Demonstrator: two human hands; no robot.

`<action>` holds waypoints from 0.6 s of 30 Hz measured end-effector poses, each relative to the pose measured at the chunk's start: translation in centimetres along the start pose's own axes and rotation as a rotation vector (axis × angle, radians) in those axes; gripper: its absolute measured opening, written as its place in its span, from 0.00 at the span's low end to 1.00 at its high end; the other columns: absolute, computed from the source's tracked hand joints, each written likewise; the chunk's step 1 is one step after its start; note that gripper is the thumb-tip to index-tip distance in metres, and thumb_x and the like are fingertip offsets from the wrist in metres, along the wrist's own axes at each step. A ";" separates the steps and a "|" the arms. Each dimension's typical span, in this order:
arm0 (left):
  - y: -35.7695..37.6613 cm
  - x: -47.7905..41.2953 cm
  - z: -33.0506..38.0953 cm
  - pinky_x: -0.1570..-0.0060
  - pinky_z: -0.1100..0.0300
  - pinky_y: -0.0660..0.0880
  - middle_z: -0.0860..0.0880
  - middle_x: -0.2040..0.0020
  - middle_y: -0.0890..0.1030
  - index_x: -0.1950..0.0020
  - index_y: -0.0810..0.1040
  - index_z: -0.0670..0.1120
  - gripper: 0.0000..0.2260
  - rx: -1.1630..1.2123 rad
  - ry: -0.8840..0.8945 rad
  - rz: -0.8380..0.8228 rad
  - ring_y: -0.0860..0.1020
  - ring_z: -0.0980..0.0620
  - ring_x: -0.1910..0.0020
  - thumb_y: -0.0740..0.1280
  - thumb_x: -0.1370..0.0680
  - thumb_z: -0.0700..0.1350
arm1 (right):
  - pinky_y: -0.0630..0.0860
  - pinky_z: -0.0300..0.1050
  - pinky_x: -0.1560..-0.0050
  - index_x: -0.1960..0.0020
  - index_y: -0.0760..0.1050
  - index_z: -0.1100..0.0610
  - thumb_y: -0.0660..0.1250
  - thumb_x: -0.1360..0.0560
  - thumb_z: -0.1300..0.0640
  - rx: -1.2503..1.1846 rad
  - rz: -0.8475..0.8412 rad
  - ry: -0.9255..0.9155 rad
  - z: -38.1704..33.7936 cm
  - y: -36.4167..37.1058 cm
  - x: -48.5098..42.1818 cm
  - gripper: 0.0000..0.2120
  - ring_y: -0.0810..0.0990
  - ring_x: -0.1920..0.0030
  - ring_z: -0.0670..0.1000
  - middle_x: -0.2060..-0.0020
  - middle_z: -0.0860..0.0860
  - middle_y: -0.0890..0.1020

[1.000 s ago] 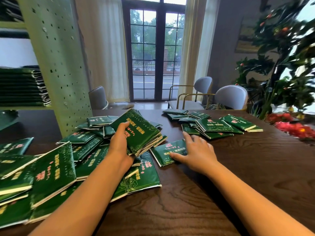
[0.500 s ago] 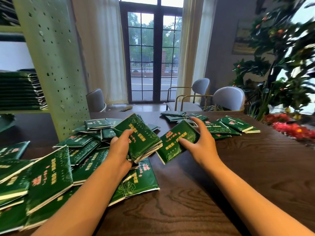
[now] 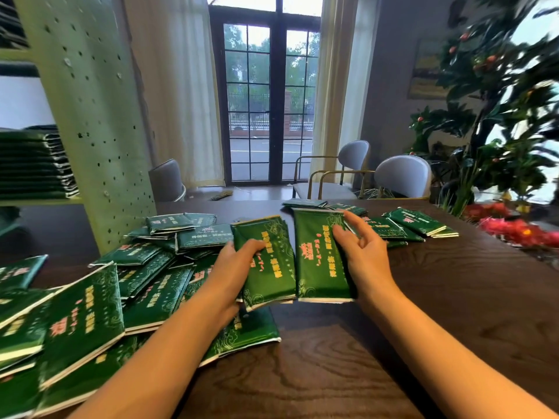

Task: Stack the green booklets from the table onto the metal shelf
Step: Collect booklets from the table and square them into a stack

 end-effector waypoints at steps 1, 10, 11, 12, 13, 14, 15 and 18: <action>0.3 0.1 -0.1 0.68 0.57 0.80 0.45 0.64 0.83 0.40 0.74 0.42 0.12 -0.020 0.003 -0.013 0.82 0.49 0.69 0.65 0.22 0.44 | 0.80 0.45 0.50 0.41 0.73 0.49 0.65 0.23 0.63 0.021 -0.011 -0.001 0.1 0.4 0.3 0.14 0.83 0.53 0.49 0.55 0.53 0.84; 1.6 0.3 -0.8 0.44 0.42 0.77 0.43 0.47 0.84 0.37 0.73 0.44 0.24 -0.090 0.061 -0.035 0.83 0.43 0.49 0.68 0.26 0.58 | 0.70 0.33 0.41 0.40 0.71 0.46 0.64 0.23 0.65 0.135 -0.049 -0.127 0.7 2.8 2.0 0.18 0.70 0.37 0.41 0.48 0.36 0.75; 1.8 0.4 -0.9 0.44 0.43 0.78 0.43 0.47 0.84 0.36 0.72 0.45 0.27 -0.093 0.062 -0.053 0.83 0.44 0.49 0.70 0.28 0.59 | 0.70 0.31 0.42 0.40 0.70 0.45 0.63 0.23 0.65 0.134 -0.058 -0.128 0.8 3.0 2.2 0.18 0.70 0.38 0.39 0.51 0.35 0.74; 2.0 0.4 -1.1 0.45 0.44 0.78 0.44 0.47 0.84 0.35 0.71 0.45 0.29 -0.108 0.057 -0.074 0.83 0.45 0.50 0.72 0.30 0.59 | 0.71 0.30 0.44 0.40 0.70 0.46 0.63 0.23 0.65 0.139 -0.069 -0.126 1.0 3.1 2.2 0.18 0.71 0.40 0.36 0.52 0.34 0.74; 2.3 0.5 -1.3 0.46 0.46 0.79 0.44 0.47 0.84 0.34 0.70 0.45 0.30 -0.124 0.055 -0.095 0.84 0.46 0.50 0.74 0.30 0.57 | 0.72 0.28 0.46 0.39 0.70 0.47 0.63 0.23 0.66 0.143 -0.083 -0.126 1.0 3.3 2.4 0.18 0.72 0.44 0.32 0.52 0.35 0.74; 2.4 0.5 -1.4 0.49 0.49 0.80 0.44 0.48 0.84 0.35 0.70 0.44 0.28 -0.134 0.057 -0.110 0.84 0.46 0.51 0.74 0.29 0.54 | 0.72 0.25 0.50 0.38 0.70 0.48 0.63 0.23 0.66 0.147 -0.099 -0.133 1.0 3.3 2.4 0.19 0.73 0.47 0.28 0.50 0.37 0.75; 2.5 0.5 -1.5 0.53 0.51 0.80 0.44 0.49 0.84 0.35 0.70 0.44 0.25 -0.137 0.058 -0.116 0.84 0.47 0.52 0.73 0.28 0.50 | 0.71 0.23 0.51 0.36 0.70 0.49 0.63 0.23 0.66 0.152 -0.112 -0.141 1.0 3.4 2.4 0.19 0.73 0.48 0.28 0.48 0.38 0.75; 2.3 0.6 -1.5 0.63 0.58 0.80 0.44 0.50 0.85 0.36 0.71 0.43 0.19 -0.130 0.059 -0.094 0.85 0.48 0.56 0.70 0.25 0.44 | 0.70 0.22 0.52 0.36 0.70 0.48 0.60 0.21 0.65 0.166 -0.160 -0.123 1.0 3.7 2.2 0.18 0.73 0.49 0.28 0.46 0.37 0.74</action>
Point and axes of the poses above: each hand's wrist, its own x-axis away from the middle knuckle, its own y-axis out of the palm, z = x × y, the point moved 6 cm from there along -x, towards the middle knuckle
